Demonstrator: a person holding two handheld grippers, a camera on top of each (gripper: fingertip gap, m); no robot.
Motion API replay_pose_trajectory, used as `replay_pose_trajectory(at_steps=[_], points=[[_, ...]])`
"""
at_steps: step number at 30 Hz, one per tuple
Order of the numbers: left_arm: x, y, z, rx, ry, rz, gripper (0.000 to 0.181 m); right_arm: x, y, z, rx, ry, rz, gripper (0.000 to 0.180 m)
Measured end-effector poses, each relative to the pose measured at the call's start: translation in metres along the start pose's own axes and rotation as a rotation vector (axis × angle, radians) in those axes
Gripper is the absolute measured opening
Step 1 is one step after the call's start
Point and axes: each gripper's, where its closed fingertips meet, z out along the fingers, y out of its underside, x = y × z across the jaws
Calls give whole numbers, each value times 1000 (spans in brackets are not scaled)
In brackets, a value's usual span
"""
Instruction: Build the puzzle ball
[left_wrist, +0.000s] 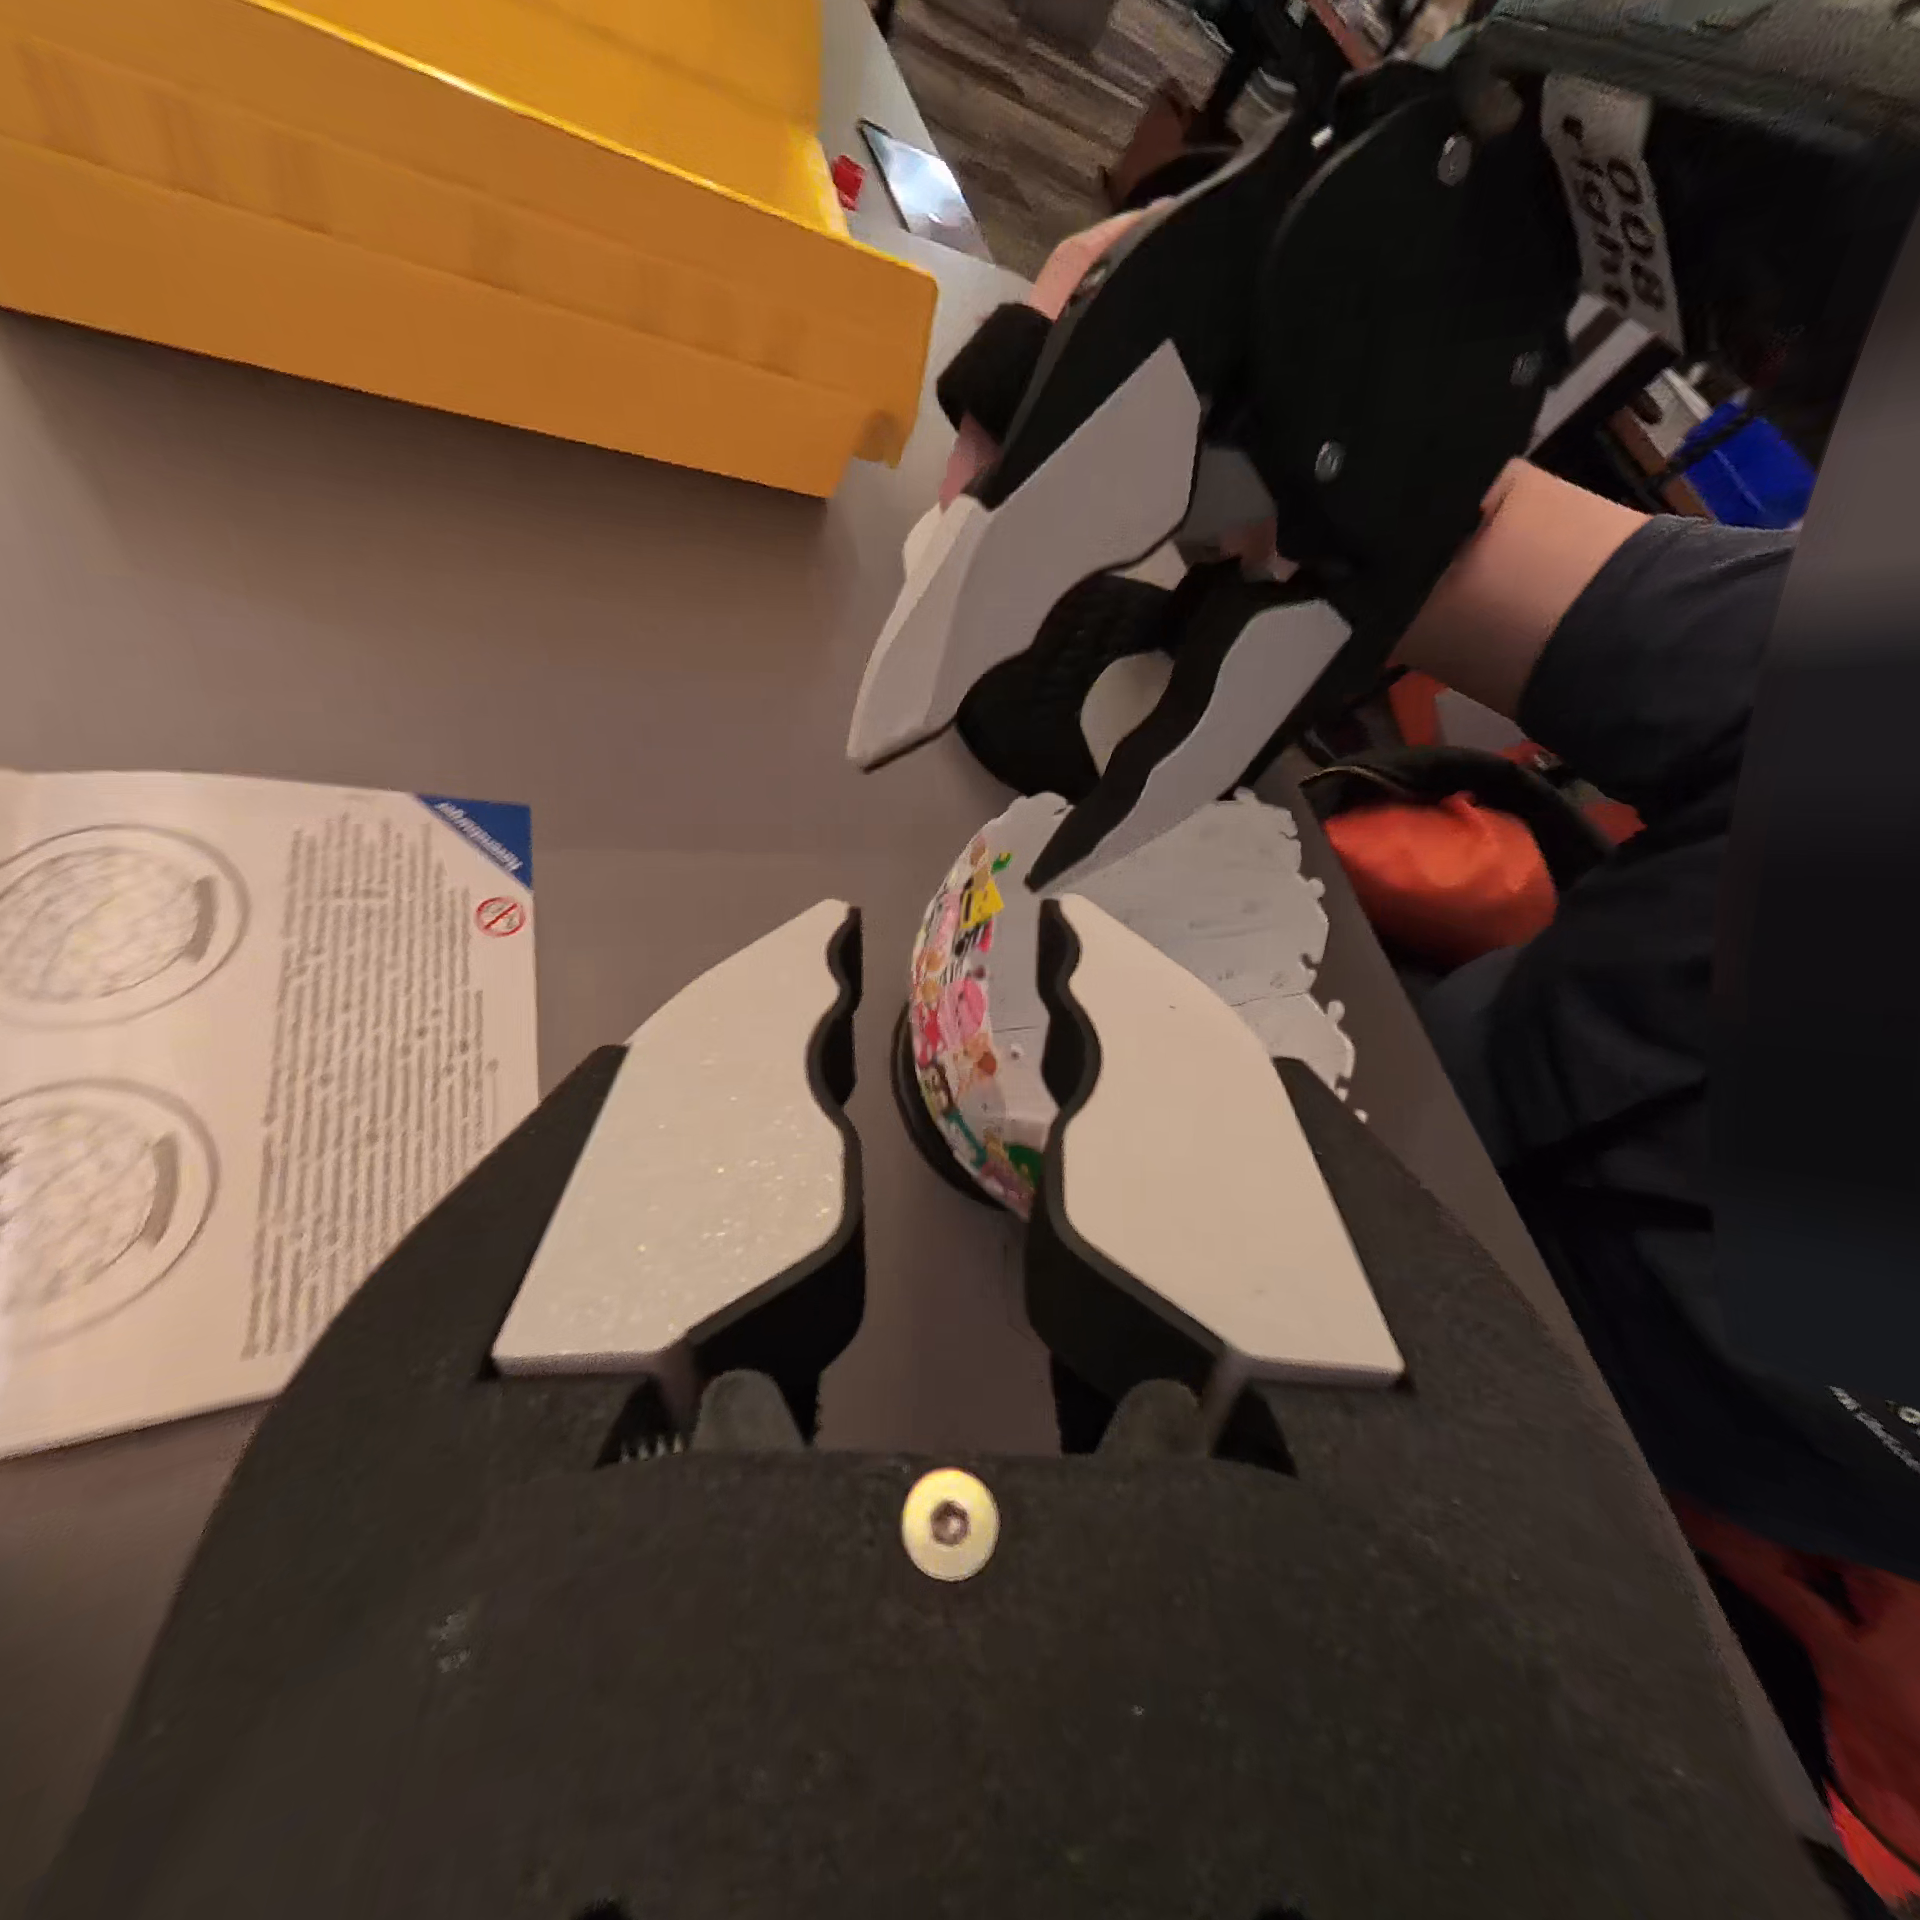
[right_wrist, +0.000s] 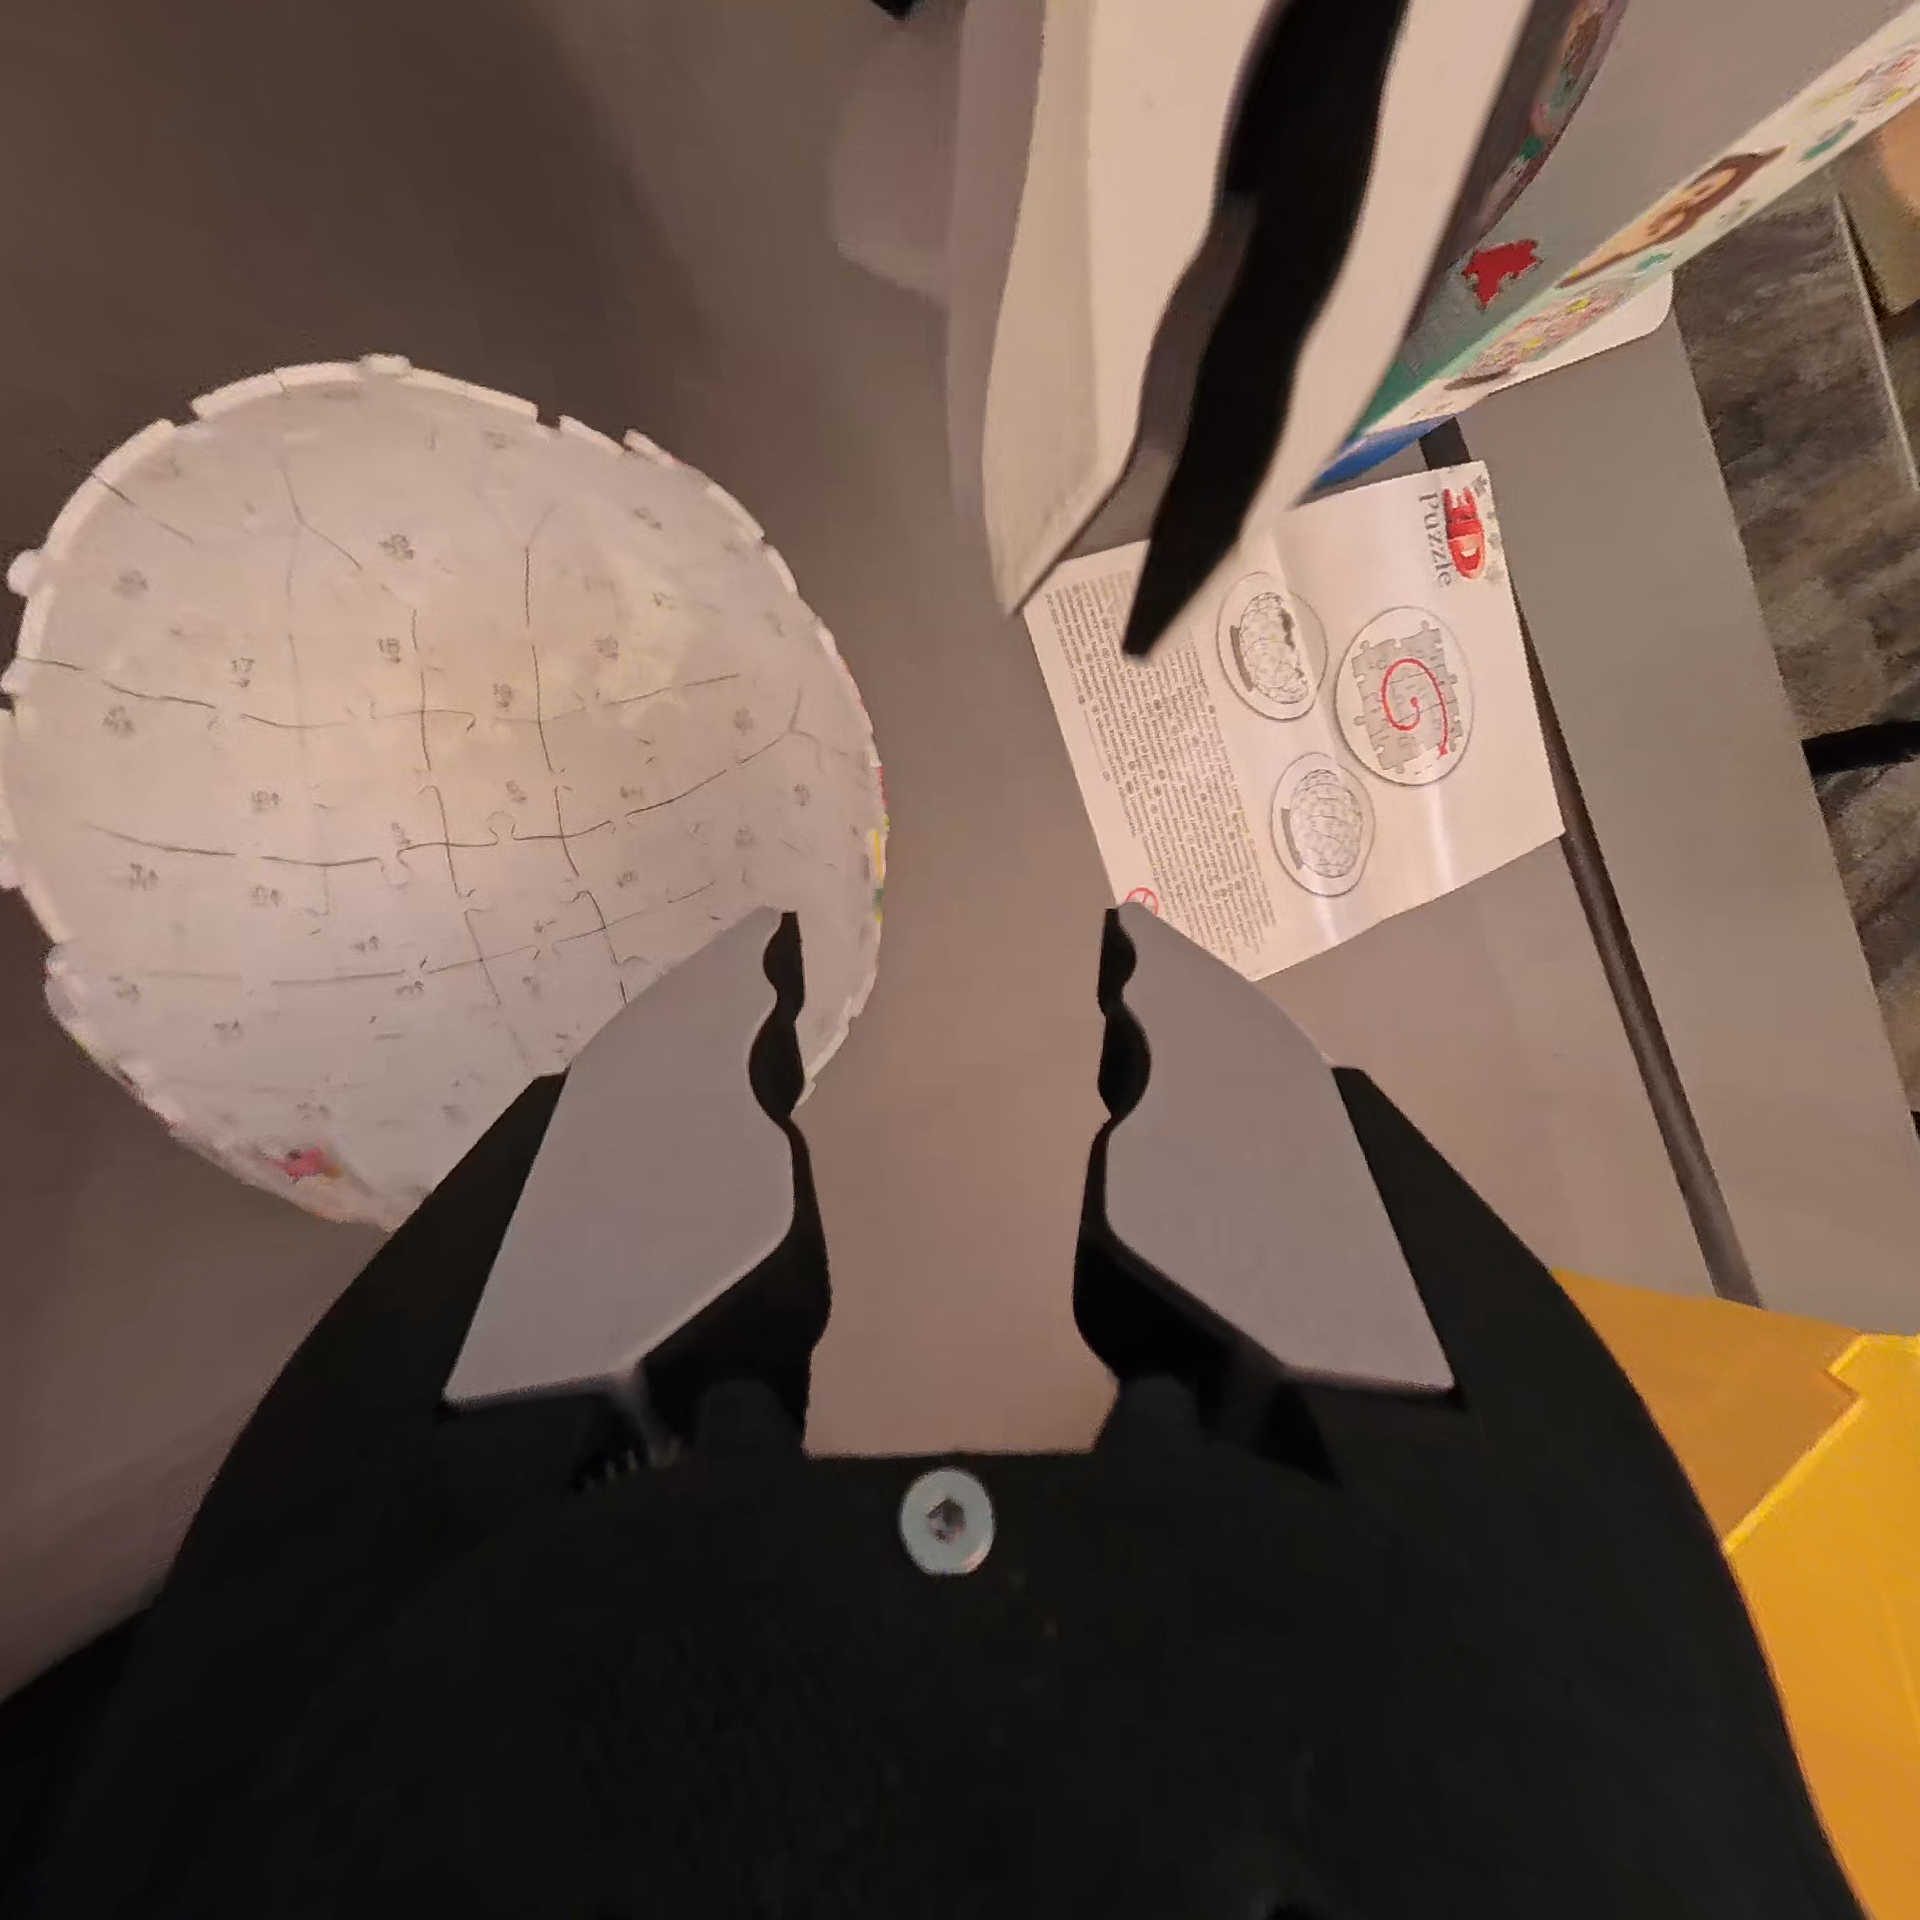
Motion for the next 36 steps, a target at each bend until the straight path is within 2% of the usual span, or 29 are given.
replay_pose_trajectory(at_steps=[4,8,13,18,23,25,31,36], points=[[2,0,24,-88,106,-55,44,-1,-1,8,-33,12,20,63],[3,0,38,-117,167,-99,46,-2,1,13,-53,25,18,63],[3,4,42,-116,222,-154,47,-3,2,14,-45,42,10,53],[5,6,34,-96,208,-146,46,-3,-5,12,-2,-48,-5,42],[19,-4,13,49,172,-91,52,-5,-20,1,123,-177,76,32],[24,-11,0,114,141,-67,53,-12,-20,-1,128,-220,33,31],[48,-45,-36,289,104,34,51,-15,-8,10,-126,-168,-207,30],[63,-77,-61,453,68,140,44,-24,-7,15,-277,-240,-217,27]])
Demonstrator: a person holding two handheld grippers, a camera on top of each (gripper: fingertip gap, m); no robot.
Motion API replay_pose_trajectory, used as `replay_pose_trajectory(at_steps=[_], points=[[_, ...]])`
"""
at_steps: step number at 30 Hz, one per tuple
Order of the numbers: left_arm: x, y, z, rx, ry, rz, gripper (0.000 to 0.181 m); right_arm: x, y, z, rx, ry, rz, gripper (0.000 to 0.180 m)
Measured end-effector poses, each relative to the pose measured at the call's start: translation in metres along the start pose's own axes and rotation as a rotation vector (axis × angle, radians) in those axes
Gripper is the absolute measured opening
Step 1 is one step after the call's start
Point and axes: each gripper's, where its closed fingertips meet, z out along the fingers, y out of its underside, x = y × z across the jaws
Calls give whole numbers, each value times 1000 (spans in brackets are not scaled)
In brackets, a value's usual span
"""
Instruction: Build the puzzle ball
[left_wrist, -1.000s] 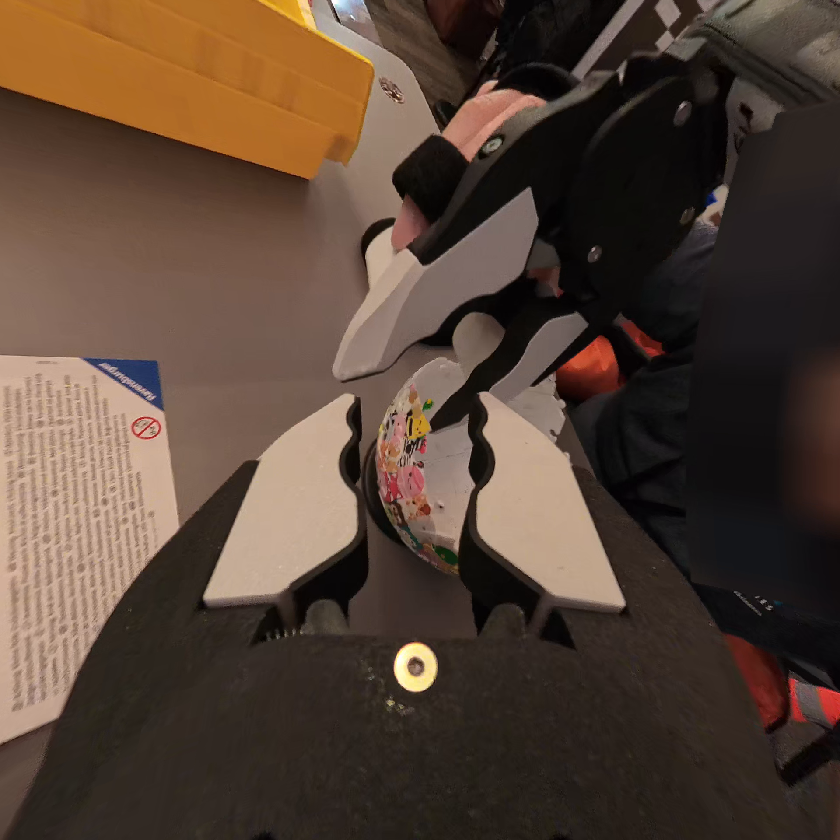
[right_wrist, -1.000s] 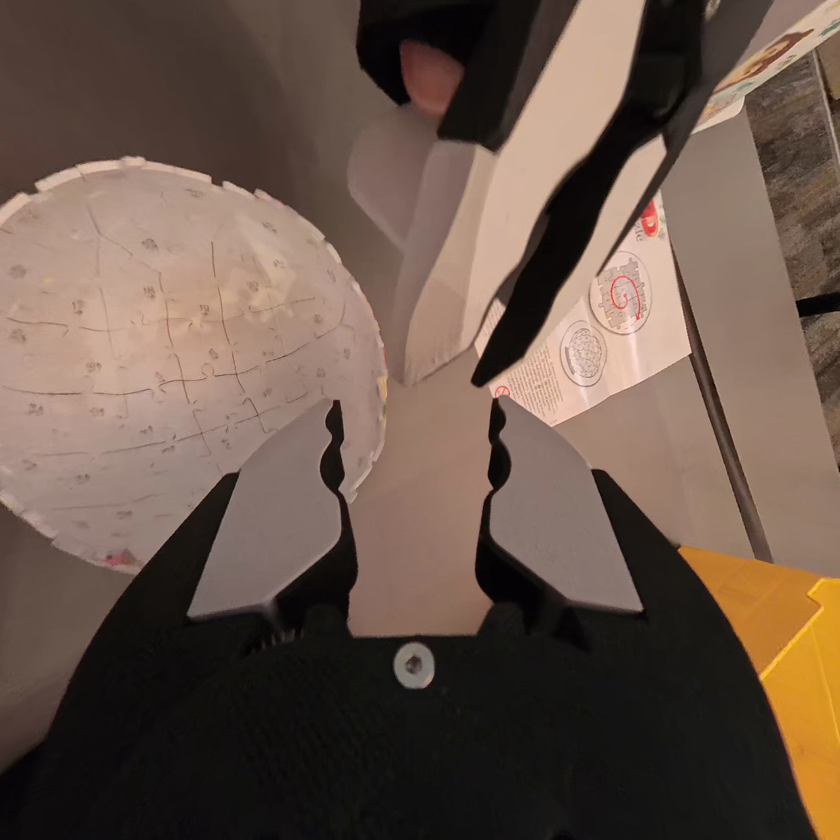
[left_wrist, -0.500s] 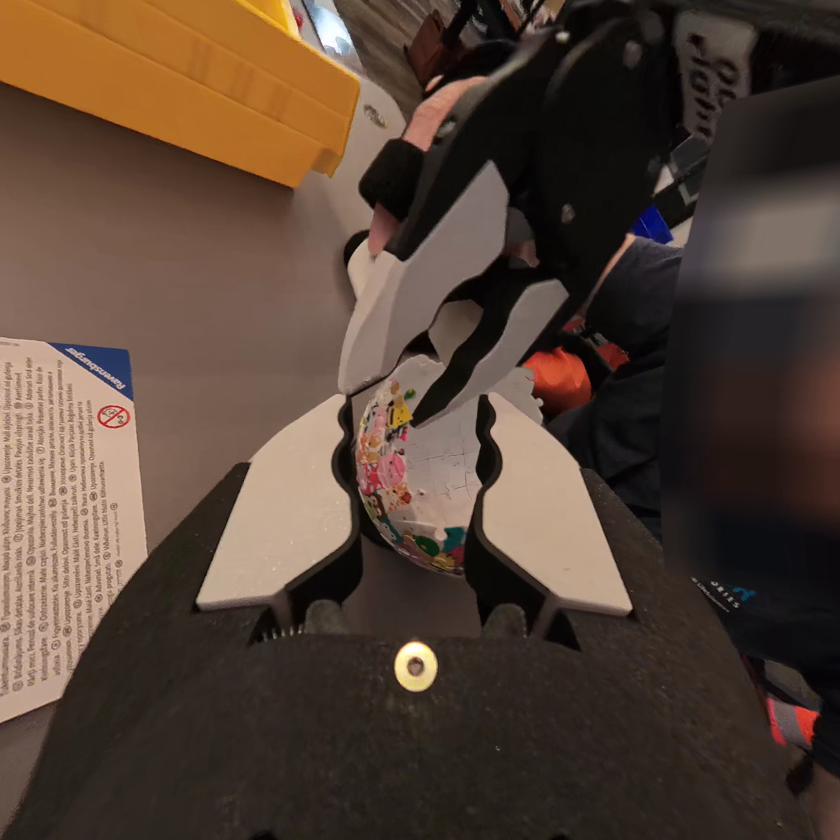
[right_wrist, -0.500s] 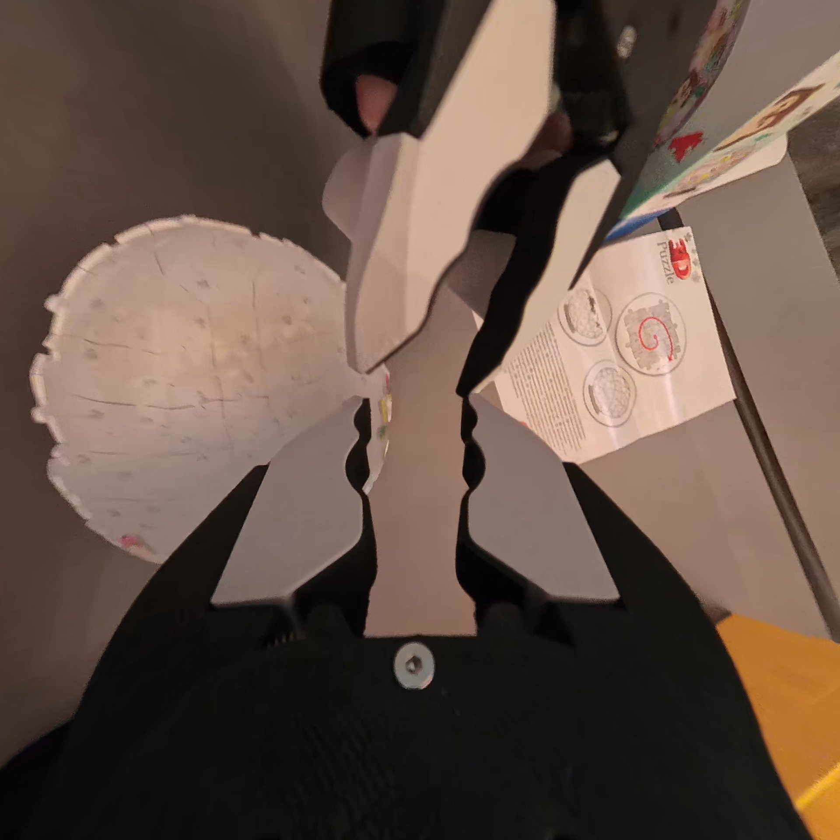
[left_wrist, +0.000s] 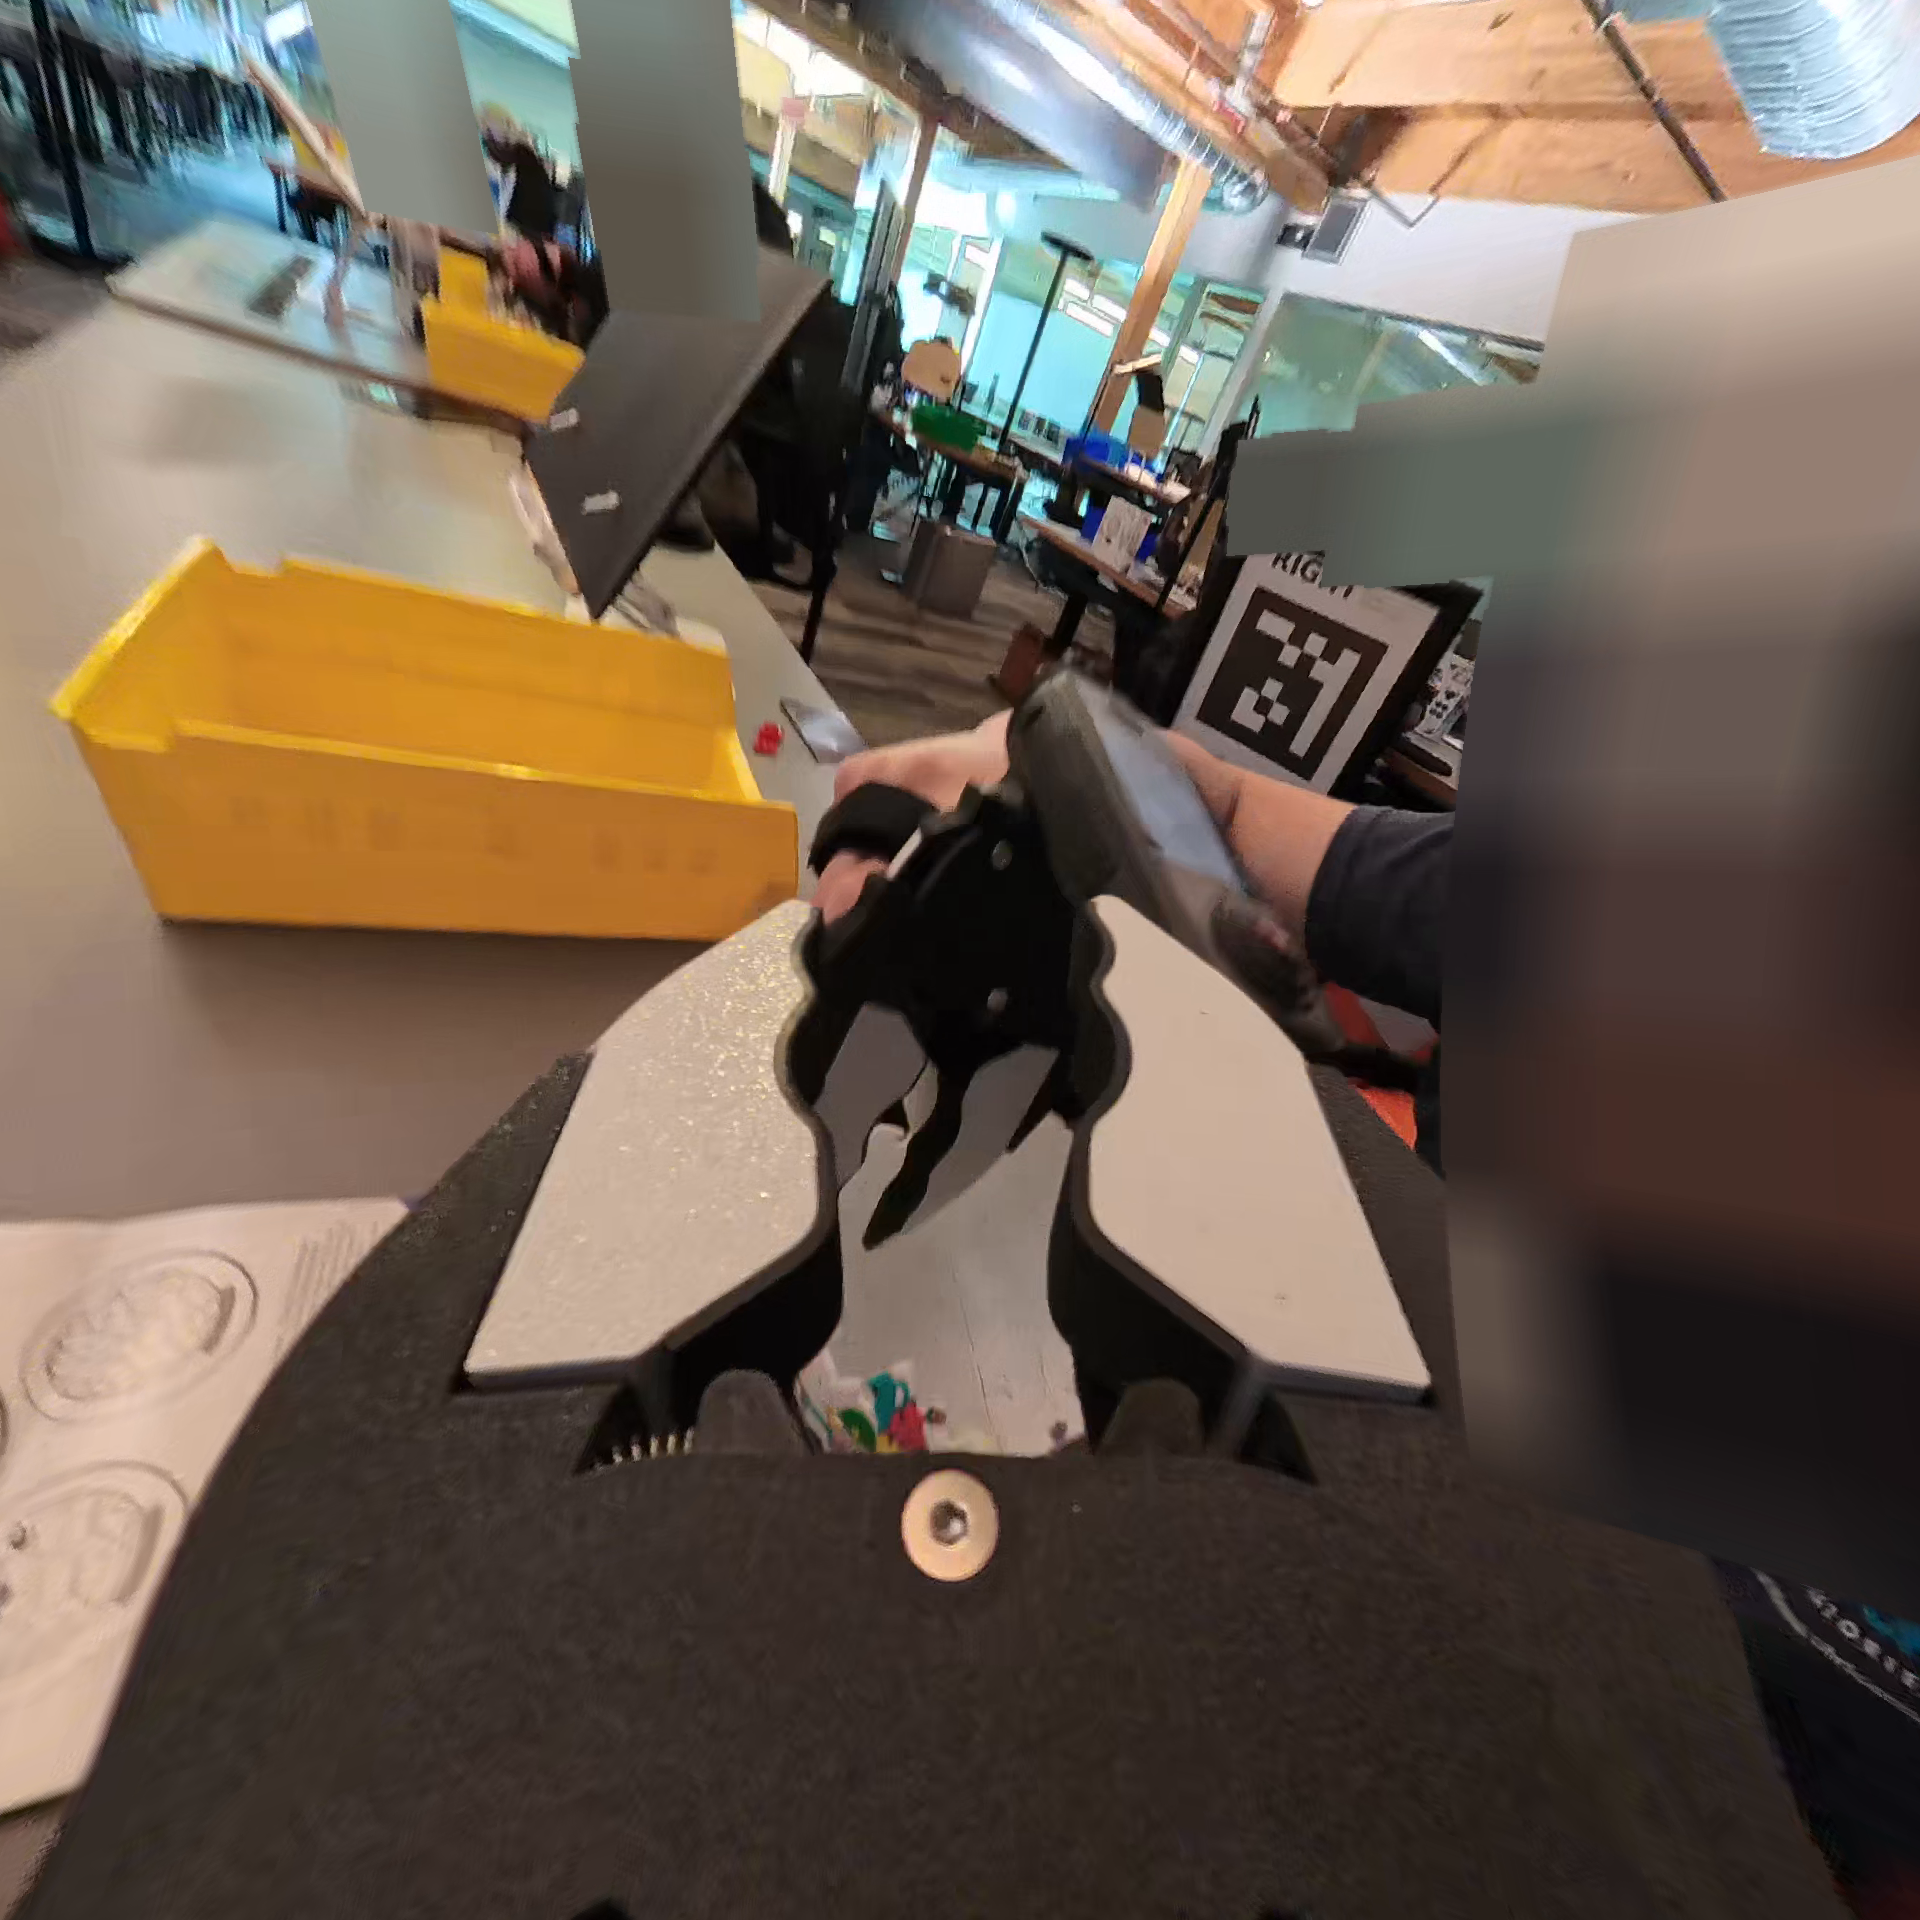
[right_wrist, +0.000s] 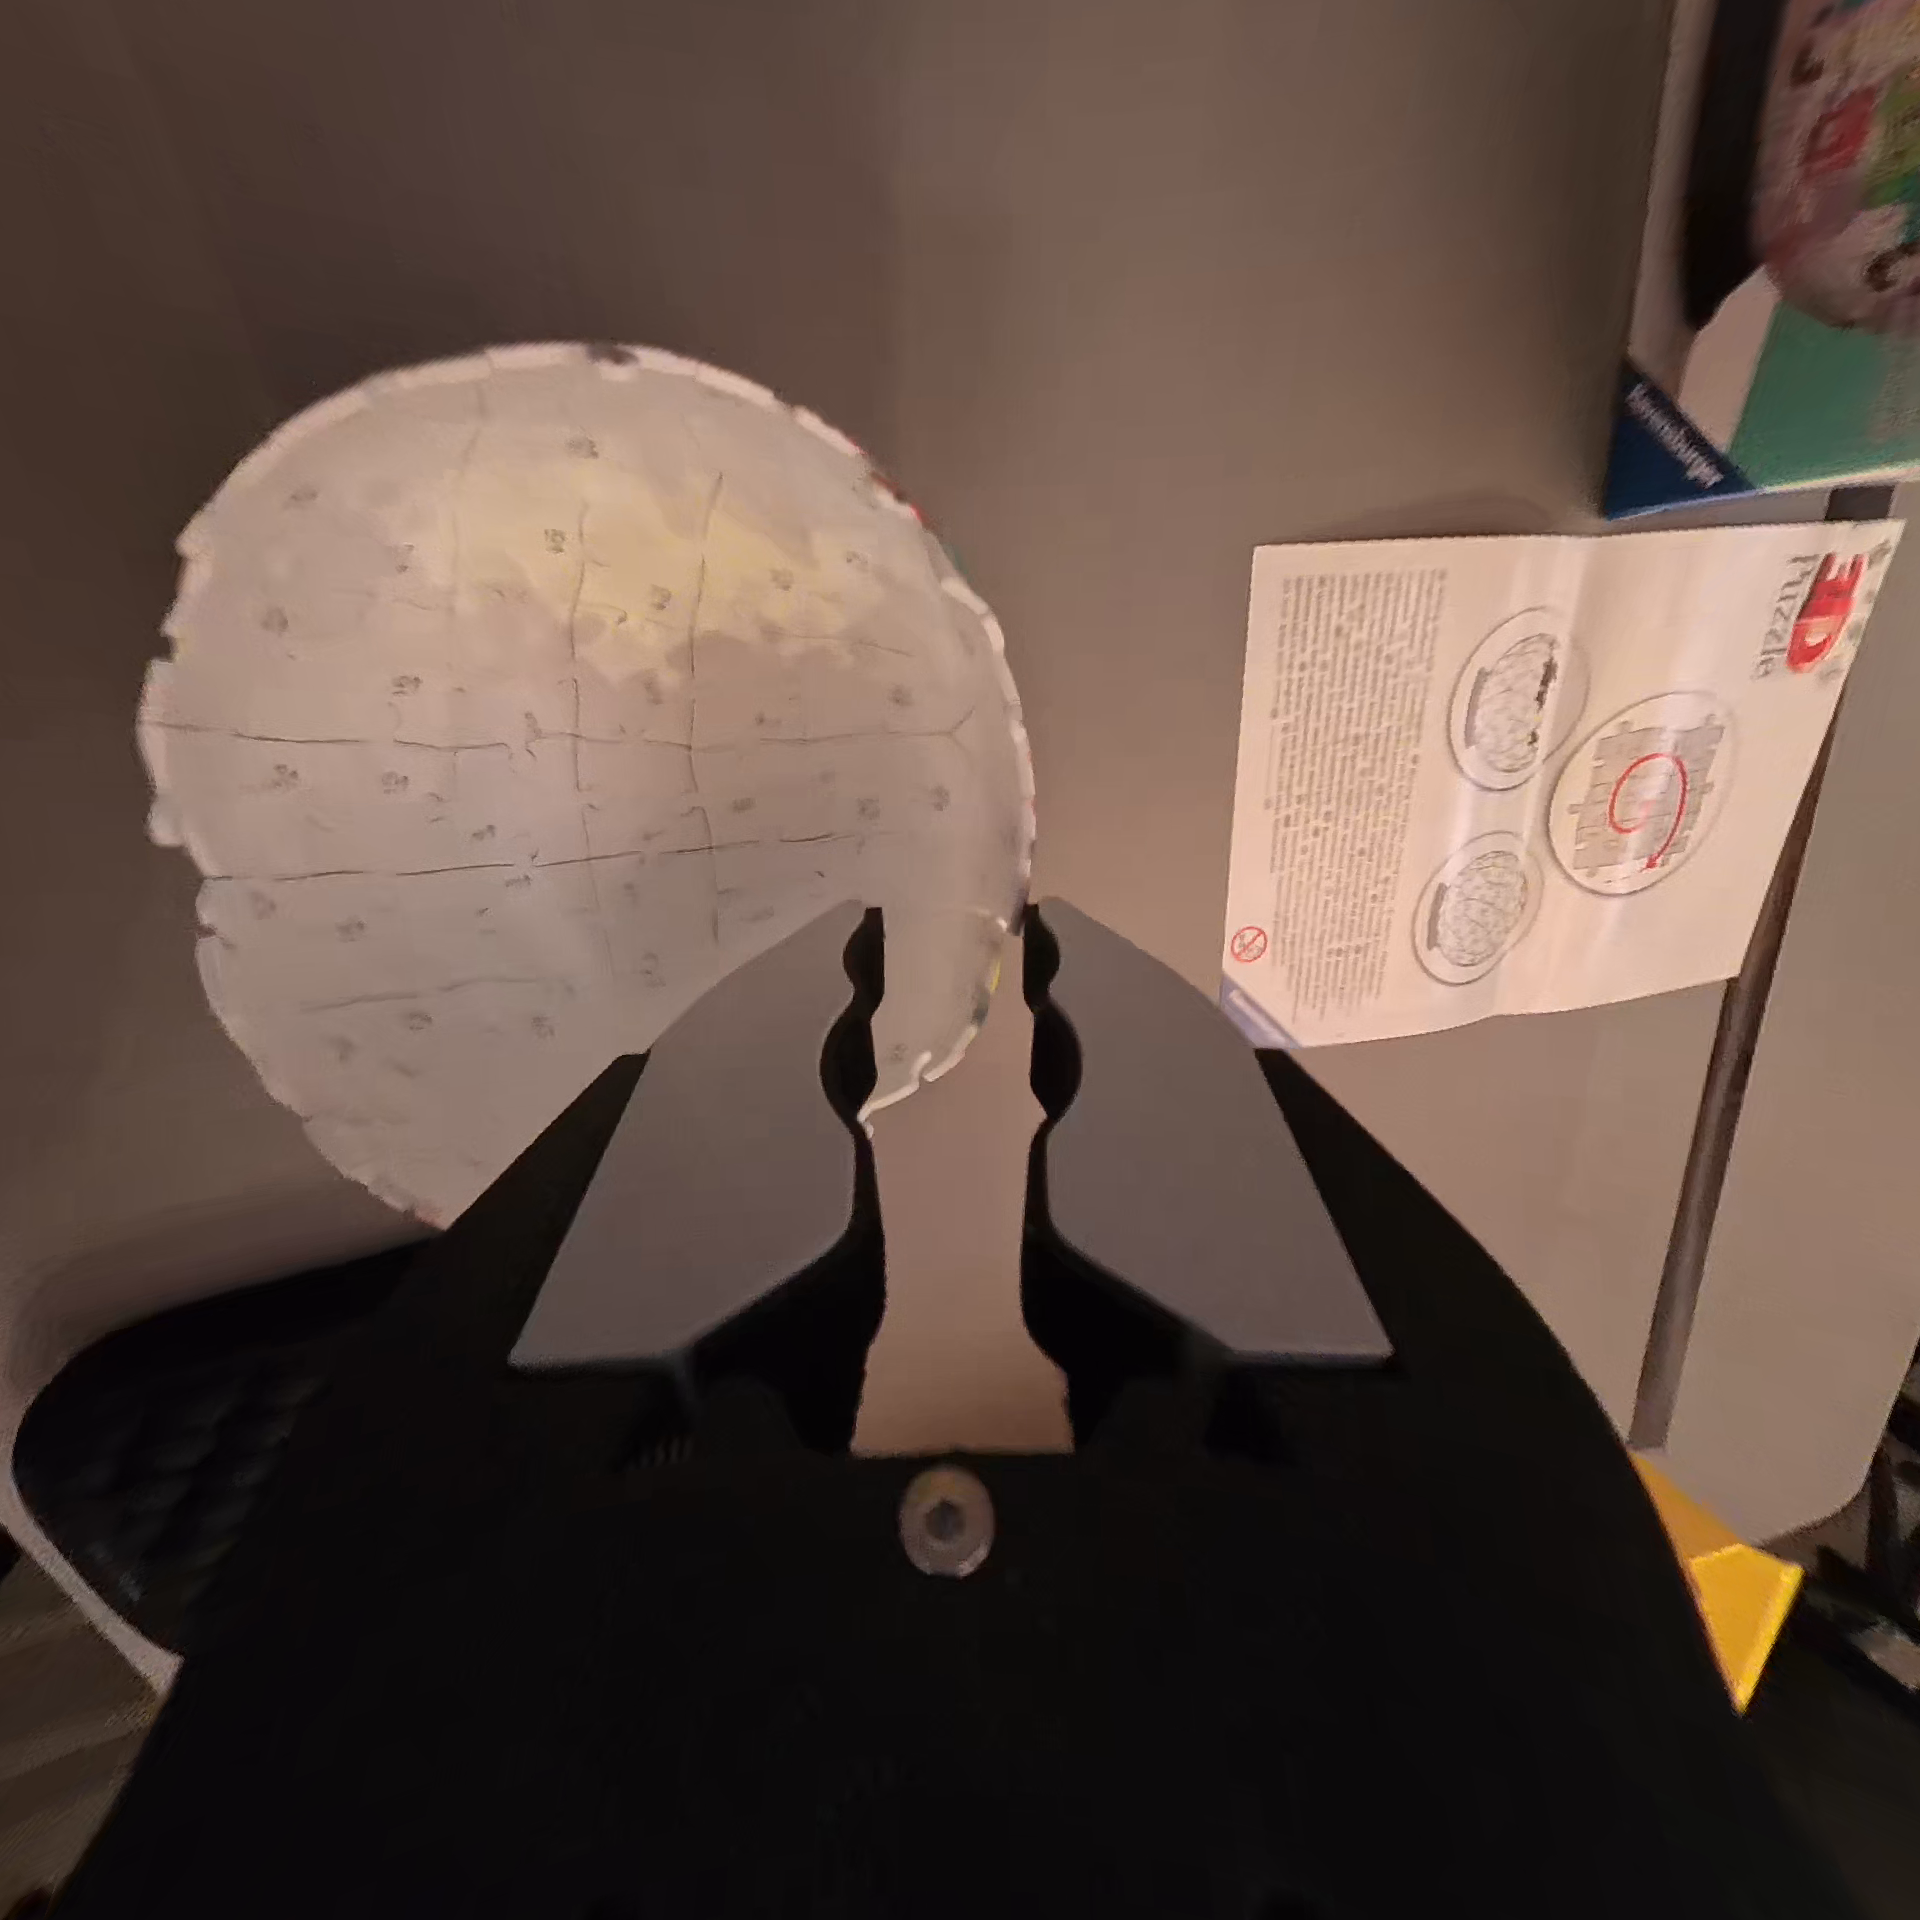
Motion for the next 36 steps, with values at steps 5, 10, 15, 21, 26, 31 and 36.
replay_pose_trajectory(at_steps=[5,10,15,21,26,31,36], points=[[7,-16,-5,61,-11,72,41,10,7,8,-95,-4,41,29],[15,-20,-6,101,19,78,39,10,9,15,-146,-31,62,22],[20,-19,-4,88,30,97,37,8,13,21,-187,-55,86,13],[21,-12,2,59,40,98,35,7,11,23,-188,-99,134,9],[21,-10,3,50,45,99,34,6,11,22,-192,-129,174,7],[22,-9,4,45,45,103,33,9,11,17,-192,-111,182,11],[22,-11,3,61,48,105,32,10,9,17,-174,-104,172,7]])
